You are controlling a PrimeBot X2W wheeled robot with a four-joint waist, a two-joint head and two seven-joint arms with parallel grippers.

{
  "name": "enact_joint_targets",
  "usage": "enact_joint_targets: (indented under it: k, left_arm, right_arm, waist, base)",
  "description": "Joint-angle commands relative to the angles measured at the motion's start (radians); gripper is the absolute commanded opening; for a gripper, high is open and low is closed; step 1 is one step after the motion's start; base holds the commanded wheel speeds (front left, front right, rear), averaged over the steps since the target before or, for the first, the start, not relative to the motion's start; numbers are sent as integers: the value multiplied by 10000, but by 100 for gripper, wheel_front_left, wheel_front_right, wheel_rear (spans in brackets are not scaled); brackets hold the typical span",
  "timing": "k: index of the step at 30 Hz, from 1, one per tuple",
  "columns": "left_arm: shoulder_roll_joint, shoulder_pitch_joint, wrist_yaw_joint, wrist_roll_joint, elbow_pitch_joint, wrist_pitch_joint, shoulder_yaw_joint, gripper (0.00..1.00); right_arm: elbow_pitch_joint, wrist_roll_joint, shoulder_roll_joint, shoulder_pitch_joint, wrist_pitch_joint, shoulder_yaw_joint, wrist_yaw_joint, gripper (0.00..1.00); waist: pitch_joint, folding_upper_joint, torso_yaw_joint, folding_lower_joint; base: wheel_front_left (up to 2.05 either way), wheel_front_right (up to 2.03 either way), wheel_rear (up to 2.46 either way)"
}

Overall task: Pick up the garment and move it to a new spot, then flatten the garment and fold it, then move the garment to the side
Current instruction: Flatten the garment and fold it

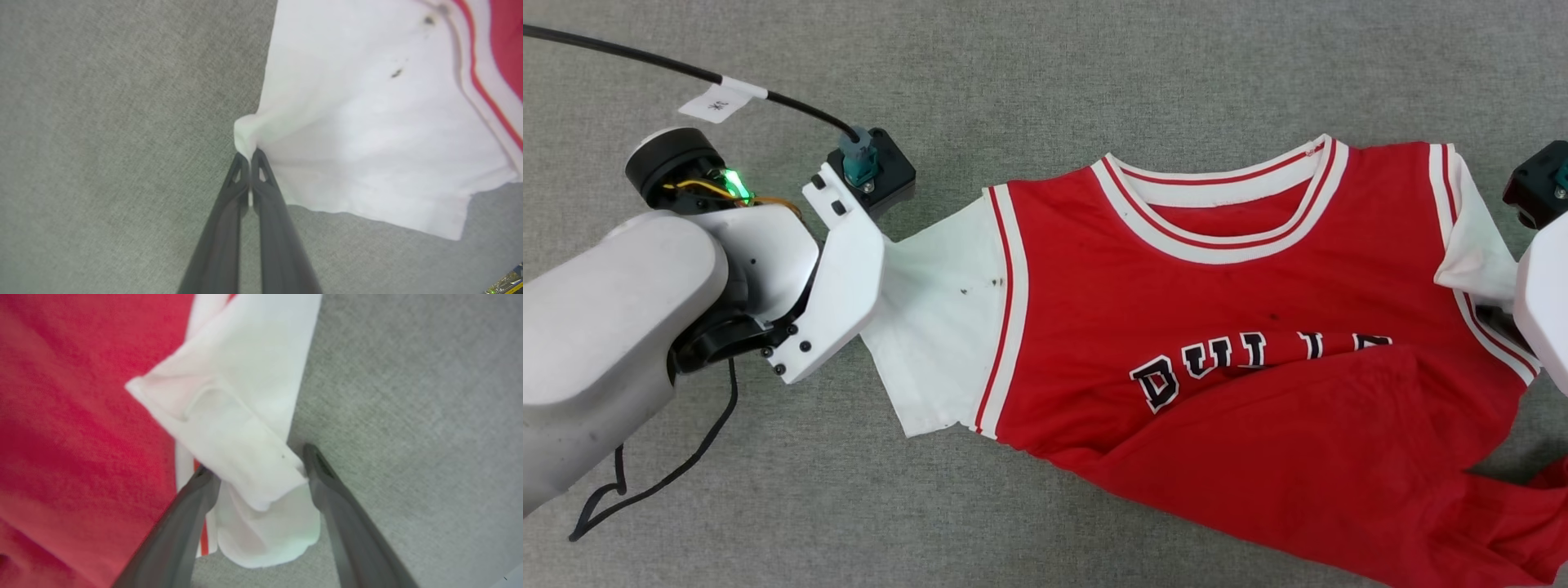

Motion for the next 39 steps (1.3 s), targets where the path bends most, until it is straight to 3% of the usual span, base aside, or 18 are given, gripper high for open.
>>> enact_joint_targets:
  k: [1, 3, 4, 5, 17, 27, 33, 39]
  left_arm:
    - [-14, -99, 6, -23, 40, -68, -33, 0]
    - [-3, -73, 6, -54, 110, -129, -59, 0]
    - [15, -39, 6, -62, 152, -160, -69, 0]
    - [30, 16, 6, -61, 195, -179, -86, 0]
    - [-14, 486, 6, 48, 562, -1350, -129, 0]
    - [-112, -348, 192, 755, 771, -3475, 630, 0]
    - [-536, -1330, 664, 1429, 1384, -4562, 1291, 0]
    - [-901, -2925, 940, 2079, 2262, -5192, 1970, 0]
  right_arm:
    - [297, 64, 411, 405, -65, 559, -7, 100]
    - [437, 268, 490, 341, -422, 835, -6, 100]
    - [478, 328, 529, 240, -615, 894, -6, 24]
    - [533, 315, 527, 91, -802, 967, -7, 0]
    - [767, 398, 103, -1250, -3694, 680, -7, 0]
    - [305, 269, -261, -2207, -4769, 30, -9, 0]
    - [472, -163, 104, -3308, -5070, -655, -9, 0]
    - [864, -1027, 851, -5224, -4979, -1042, -9, 0]
  waist:
    - [10, 0, 6, 0]
    - [-20, 0, -10, 0]
    - [-57, 0, -34, 0]
    - [-119, 0, -63, 0]
    - [-1901, 0, -344, 0]
    - [-2896, 0, -366, 0]
    - [-2846, 0, -318, 0]
    - [-2052, 0, -285, 0]
  base:
    - [0, 0, 0]
    - [0, 0, 0]
    - [0, 0, 0]
    - [0, 0, 0]
    - [0, 0, 0]
    - [0, 0, 0]
    - [0, 0, 0]
    - [0, 0, 0]
